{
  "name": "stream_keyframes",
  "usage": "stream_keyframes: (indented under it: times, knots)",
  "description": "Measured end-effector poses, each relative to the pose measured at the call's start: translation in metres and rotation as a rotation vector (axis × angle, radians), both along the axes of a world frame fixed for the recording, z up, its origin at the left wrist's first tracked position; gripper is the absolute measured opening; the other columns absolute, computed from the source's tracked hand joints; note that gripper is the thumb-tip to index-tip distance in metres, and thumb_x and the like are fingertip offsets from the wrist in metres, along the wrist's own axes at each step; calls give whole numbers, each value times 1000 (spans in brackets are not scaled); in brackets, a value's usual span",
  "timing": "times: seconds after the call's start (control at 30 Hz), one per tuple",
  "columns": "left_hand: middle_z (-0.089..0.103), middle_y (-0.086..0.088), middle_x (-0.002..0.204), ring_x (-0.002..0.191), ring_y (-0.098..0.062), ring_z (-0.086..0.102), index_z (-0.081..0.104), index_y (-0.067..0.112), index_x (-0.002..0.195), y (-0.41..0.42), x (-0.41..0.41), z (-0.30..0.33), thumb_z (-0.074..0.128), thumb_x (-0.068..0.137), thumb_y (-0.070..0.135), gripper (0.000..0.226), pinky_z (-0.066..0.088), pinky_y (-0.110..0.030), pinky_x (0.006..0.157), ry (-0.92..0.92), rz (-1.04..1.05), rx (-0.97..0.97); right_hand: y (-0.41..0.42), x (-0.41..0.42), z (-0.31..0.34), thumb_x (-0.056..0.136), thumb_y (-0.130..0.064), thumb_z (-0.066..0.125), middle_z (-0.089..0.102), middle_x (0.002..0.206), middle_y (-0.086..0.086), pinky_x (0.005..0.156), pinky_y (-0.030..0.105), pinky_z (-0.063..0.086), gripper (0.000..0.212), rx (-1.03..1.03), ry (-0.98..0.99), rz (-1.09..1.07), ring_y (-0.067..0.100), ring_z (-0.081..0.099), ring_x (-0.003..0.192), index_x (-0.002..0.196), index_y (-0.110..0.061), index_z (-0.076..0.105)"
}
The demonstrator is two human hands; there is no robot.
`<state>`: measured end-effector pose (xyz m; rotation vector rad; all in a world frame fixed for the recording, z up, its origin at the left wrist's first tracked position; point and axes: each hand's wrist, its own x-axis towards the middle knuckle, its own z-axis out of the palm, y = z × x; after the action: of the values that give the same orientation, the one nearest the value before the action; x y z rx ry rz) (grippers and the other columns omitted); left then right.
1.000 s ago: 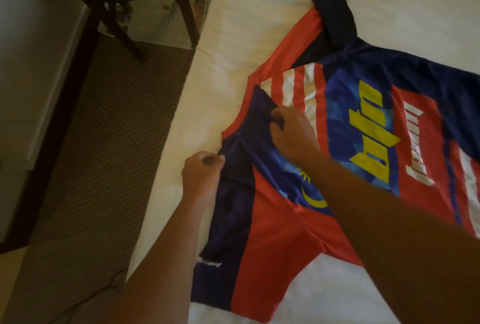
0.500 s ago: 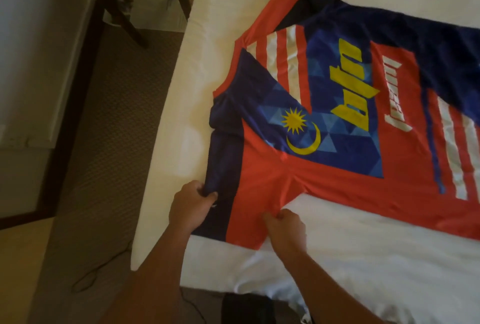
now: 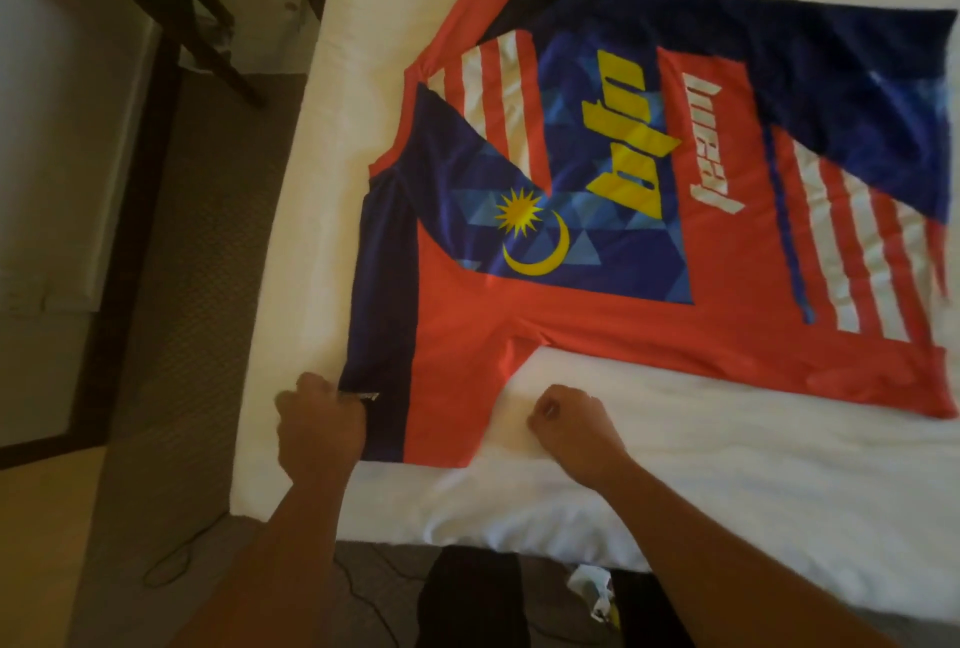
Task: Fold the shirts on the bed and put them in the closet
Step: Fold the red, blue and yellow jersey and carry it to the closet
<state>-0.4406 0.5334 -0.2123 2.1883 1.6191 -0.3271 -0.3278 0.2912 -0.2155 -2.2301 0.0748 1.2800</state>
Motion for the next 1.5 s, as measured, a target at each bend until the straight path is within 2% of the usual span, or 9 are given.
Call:
stream_keyframes:
  times: [0.1,0.27,0.43,0.6,0.87,1.07,1.27,1.37,1.5]
  knots:
    - [51,-23,112,102,-44,52,56,8,116,-36,32,2,71,79,23,42,44,-51,79,23,-303,215,-53,26,-3,86,-20,63,66,94,3,67,31,43,7,-93,-386,180,30,62,88,93,-18,64]
    - [61,-16,104,91,-43,60,63,15,109,-111,102,-14,71,73,31,41,49,-50,77,-151,-782,96,-169,79,-18,58,-4,70,54,90,14,60,42,44,33,-377,-831,500,38,55,81,88,-11,58]
    - [56,-15,98,83,-41,59,64,14,102,-146,130,-26,81,58,20,47,52,-46,69,52,-1048,127,-242,116,-20,61,4,69,56,88,18,58,41,44,38,-573,-821,613,38,55,75,97,-5,60]
    - [60,-15,86,72,-41,61,67,11,94,-146,124,-31,79,60,-2,38,53,-45,56,54,-1143,190,-272,122,-15,63,2,73,59,84,11,52,38,49,31,-619,-613,645,36,61,72,91,-9,66]
    - [55,-19,83,62,-42,59,64,7,92,-152,124,-20,74,58,-8,38,49,-42,48,107,-1096,224,-277,131,3,90,-22,65,53,120,3,76,34,53,40,-616,-482,694,26,58,108,127,-19,49]
    - [58,-14,76,64,-42,62,59,9,79,-139,134,-14,67,59,-15,32,48,-43,49,170,-1049,74,-267,155,22,93,-20,58,64,114,0,89,37,55,26,-583,-368,637,24,66,105,119,-19,59]
    - [66,-13,75,74,-39,64,59,15,69,-105,193,-7,61,75,-11,27,47,-43,67,-73,-806,-132,-258,207,32,99,-43,52,69,120,2,101,48,52,31,-540,-451,452,31,68,108,122,-24,60]
    - [71,-19,82,81,-41,67,69,8,76,-95,236,-5,59,84,-4,18,51,-45,73,-105,-795,-89,-253,237,24,96,-59,47,68,122,2,97,52,54,49,-533,-468,384,32,69,106,130,-25,54]
    - [69,-12,87,86,-38,63,65,15,80,-90,289,-2,53,91,10,17,52,-46,73,-79,-790,-31,-247,277,17,100,-47,51,68,122,8,96,50,55,40,-575,-518,366,32,68,104,124,-17,58]
